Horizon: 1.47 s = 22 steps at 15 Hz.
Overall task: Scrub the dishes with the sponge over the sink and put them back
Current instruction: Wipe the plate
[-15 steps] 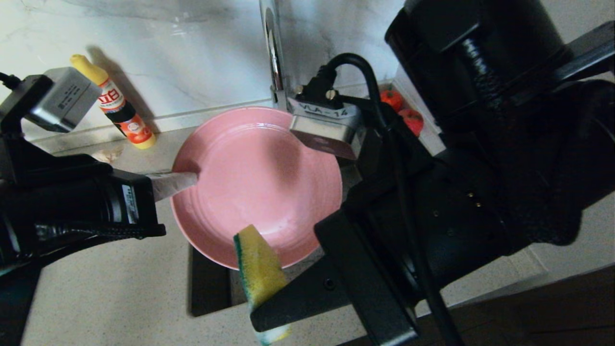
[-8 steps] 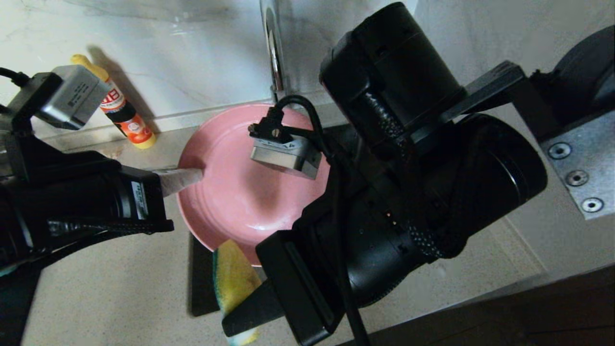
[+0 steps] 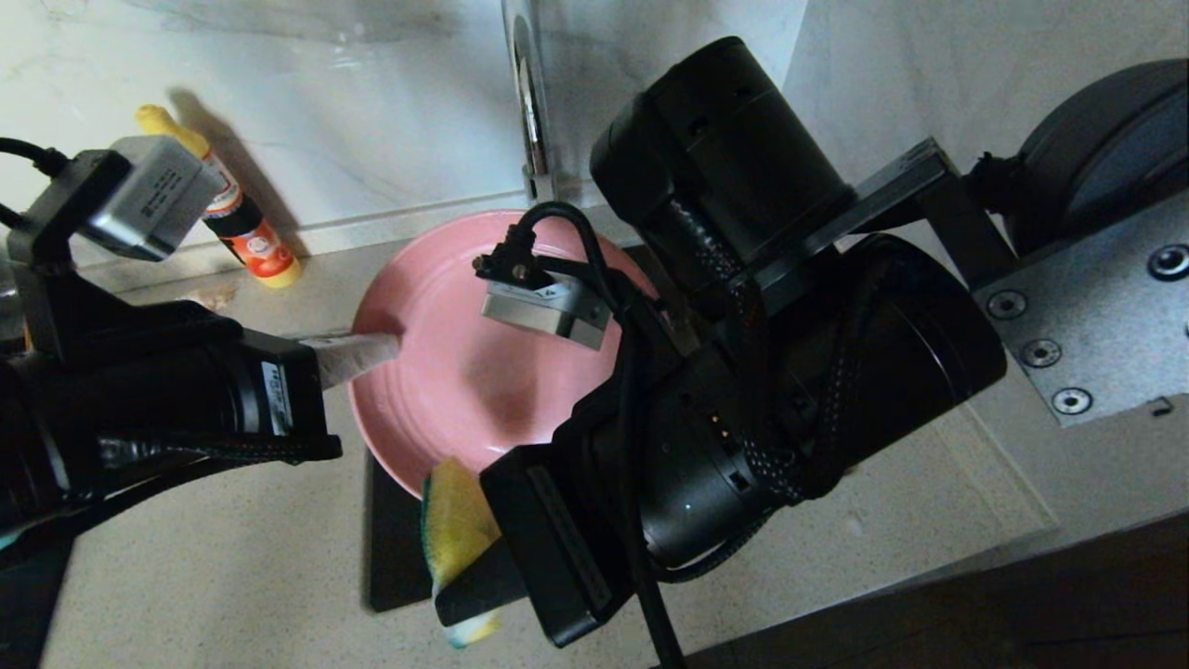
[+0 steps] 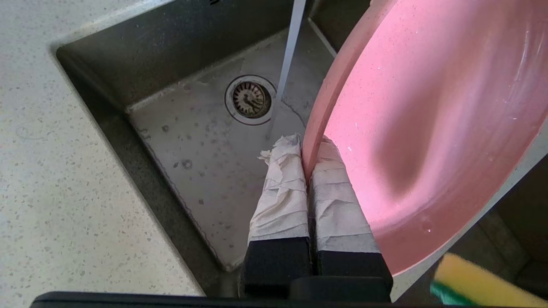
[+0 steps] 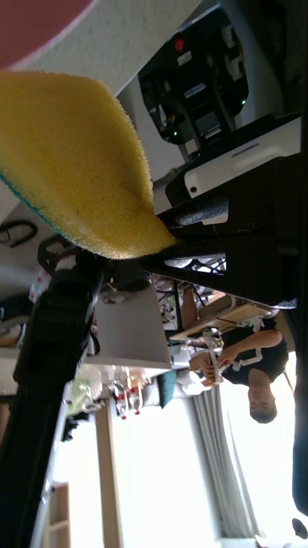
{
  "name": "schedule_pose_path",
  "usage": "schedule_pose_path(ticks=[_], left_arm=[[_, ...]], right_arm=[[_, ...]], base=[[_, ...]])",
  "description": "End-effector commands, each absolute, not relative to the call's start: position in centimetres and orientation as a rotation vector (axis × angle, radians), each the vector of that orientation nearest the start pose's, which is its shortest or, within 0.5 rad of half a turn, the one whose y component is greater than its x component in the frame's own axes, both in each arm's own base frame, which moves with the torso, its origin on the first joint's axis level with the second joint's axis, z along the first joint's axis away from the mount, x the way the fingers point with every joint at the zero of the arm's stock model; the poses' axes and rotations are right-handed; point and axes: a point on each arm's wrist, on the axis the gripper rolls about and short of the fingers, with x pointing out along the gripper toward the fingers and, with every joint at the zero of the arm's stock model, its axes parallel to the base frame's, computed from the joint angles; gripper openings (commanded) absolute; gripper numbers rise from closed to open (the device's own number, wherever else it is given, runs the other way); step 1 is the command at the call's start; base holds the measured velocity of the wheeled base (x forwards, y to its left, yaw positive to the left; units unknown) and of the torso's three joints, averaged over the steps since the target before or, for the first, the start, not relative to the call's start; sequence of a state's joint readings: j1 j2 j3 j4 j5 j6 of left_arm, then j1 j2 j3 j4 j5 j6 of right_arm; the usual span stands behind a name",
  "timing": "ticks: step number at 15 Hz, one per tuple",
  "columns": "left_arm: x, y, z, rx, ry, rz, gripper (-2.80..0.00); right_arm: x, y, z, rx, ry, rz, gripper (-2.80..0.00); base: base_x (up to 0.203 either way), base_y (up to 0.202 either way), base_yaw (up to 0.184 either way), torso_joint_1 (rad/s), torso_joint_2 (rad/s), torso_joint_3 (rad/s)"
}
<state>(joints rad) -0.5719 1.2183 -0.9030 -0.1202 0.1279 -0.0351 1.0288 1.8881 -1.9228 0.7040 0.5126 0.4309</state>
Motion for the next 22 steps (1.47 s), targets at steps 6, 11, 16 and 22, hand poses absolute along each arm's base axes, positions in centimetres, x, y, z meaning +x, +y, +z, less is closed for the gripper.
schedule_pose_path(ticks=[6,11,16,22], left_arm=[[15.0,-9.4,28.1,0.018,0.179,-0.446,-2.8],[15.0,-9.5,27.3,0.026,0.203,-0.452,-2.8],[15.2,-9.6,27.0,0.031,0.217,-0.449,-2.8],[15.4,-9.8,26.9,0.034,0.224,-0.447,-2.8]], right_arm=[[17.7,29.1,30.9,0.157,0.978,1.211,-2.8],[17.8,28.7,31.6,0.154,0.911,1.155,-2.8],[17.6,28.9,32.0,0.138,0.843,1.098,-2.8],[16.4,30.3,31.7,0.093,0.787,1.074,-2.8]], base=[[0.0,0.0,0.0,0.0,0.0,0.0],[0.0,0.0,0.0,0.0,0.0,0.0],[0.0,0.0,0.0,0.0,0.0,0.0],[0.0,0.0,0.0,0.0,0.0,0.0]])
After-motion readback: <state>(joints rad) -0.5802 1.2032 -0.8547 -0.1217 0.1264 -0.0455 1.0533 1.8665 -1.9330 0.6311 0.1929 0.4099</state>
